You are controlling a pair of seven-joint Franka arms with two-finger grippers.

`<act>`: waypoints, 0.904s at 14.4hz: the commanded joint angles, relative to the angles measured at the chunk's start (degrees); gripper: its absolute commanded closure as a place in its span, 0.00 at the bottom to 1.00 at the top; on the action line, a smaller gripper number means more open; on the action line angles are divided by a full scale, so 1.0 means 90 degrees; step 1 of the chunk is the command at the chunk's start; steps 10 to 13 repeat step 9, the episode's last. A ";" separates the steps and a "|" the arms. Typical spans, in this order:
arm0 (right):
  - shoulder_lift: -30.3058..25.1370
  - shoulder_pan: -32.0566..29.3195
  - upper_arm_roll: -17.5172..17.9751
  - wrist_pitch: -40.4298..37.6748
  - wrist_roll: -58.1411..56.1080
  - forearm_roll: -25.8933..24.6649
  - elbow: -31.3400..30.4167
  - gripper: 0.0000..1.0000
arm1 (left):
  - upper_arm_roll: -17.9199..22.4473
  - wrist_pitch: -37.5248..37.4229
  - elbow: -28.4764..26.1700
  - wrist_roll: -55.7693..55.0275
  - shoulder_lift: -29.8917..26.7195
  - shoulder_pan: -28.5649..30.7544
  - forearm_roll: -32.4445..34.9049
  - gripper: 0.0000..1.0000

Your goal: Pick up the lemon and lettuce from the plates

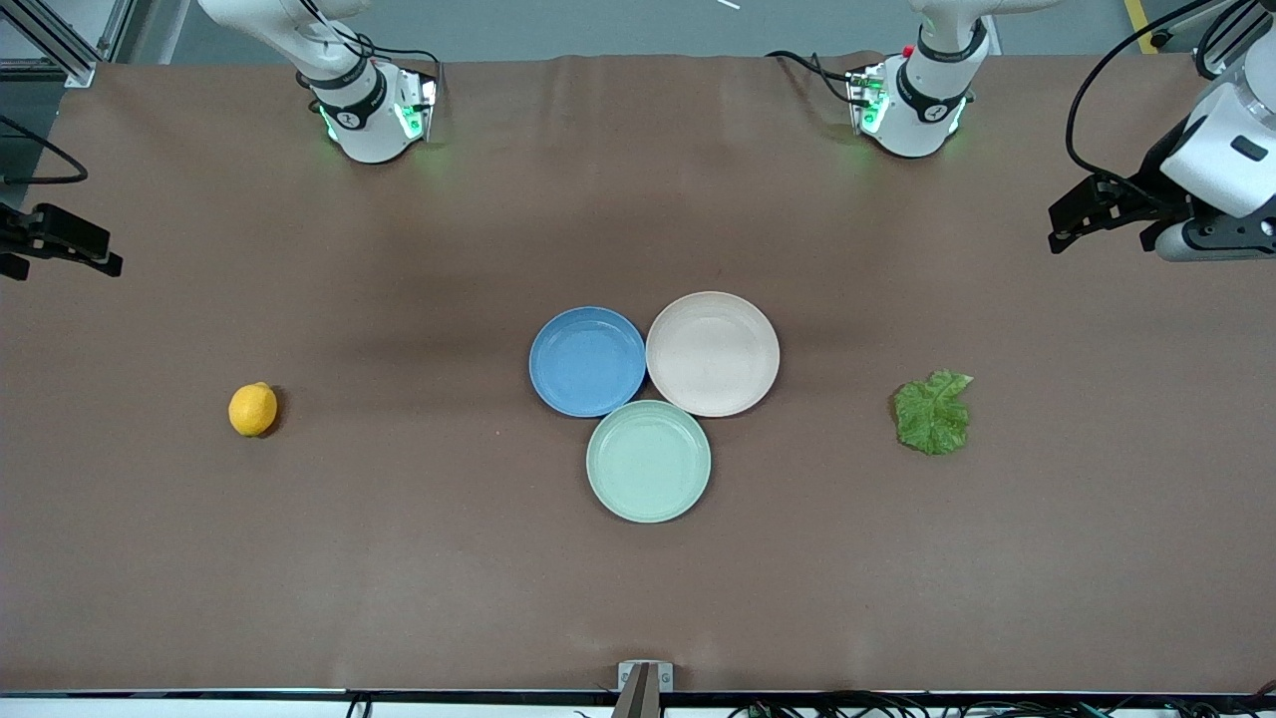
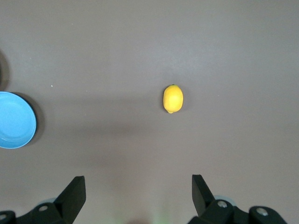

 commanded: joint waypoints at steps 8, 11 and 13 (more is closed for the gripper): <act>-0.0968 -0.0059 0.0068 0.0440 0.0041 -0.0067 -0.0764 0.00 | 0.0043 -0.0068 0.0292 0.0083 0.0019 0.0082 -0.0029 0.00; -0.0959 -0.0088 0.0049 0.0440 0.0041 -0.0067 -0.0734 0.00 | 0.0043 -0.0068 0.0302 0.0082 0.0067 0.0073 -0.0019 0.00; -0.0959 -0.0088 0.0049 0.0440 0.0041 -0.0067 -0.0734 0.00 | 0.0043 -0.0068 0.0302 0.0082 0.0067 0.0073 -0.0019 0.00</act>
